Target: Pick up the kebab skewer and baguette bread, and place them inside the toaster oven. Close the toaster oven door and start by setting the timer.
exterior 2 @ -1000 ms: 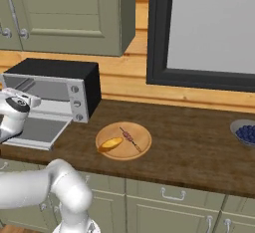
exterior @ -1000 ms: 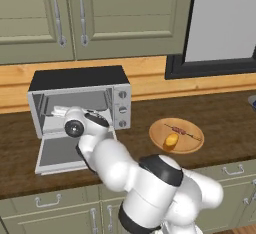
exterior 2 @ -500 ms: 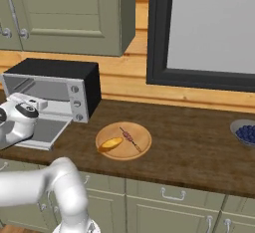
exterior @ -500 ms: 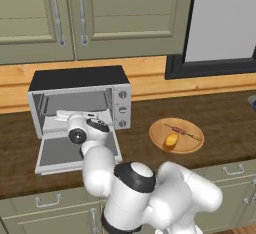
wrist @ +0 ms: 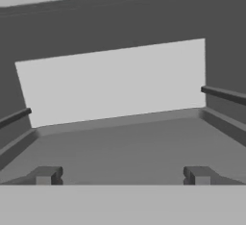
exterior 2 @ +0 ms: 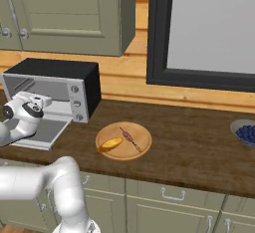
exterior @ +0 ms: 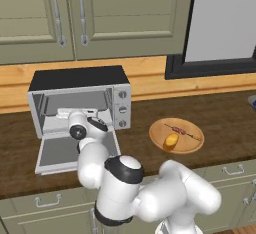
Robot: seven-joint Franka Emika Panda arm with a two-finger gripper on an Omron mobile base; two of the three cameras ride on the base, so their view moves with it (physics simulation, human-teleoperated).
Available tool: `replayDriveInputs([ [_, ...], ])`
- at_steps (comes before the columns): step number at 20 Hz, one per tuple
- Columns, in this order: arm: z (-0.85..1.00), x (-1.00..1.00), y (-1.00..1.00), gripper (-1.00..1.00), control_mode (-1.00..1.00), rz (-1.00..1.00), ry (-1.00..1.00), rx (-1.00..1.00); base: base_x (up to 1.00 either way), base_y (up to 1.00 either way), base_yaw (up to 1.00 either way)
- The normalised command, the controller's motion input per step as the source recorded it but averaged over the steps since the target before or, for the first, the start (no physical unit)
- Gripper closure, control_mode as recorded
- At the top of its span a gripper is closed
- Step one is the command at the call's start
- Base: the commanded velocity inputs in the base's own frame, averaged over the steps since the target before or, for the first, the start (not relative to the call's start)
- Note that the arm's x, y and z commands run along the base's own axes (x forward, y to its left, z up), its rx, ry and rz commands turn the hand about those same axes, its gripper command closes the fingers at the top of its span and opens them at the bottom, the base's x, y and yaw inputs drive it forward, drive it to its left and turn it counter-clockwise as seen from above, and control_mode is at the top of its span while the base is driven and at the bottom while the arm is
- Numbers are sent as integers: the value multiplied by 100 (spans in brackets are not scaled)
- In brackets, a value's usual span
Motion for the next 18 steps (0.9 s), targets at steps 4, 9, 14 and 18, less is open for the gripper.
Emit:
replayDriveInputs([
  [4,-16,19,9,-100,-100,0,0,0,0,0,0],
  [9,-12,16,5,-100,-100,0,0,0,0,0,0],
  [14,-1,14,0,-100,-100,0,0,0,0,0,0],
  [18,-29,1,0,-100,-100,0,8,0,0,0,0],
])
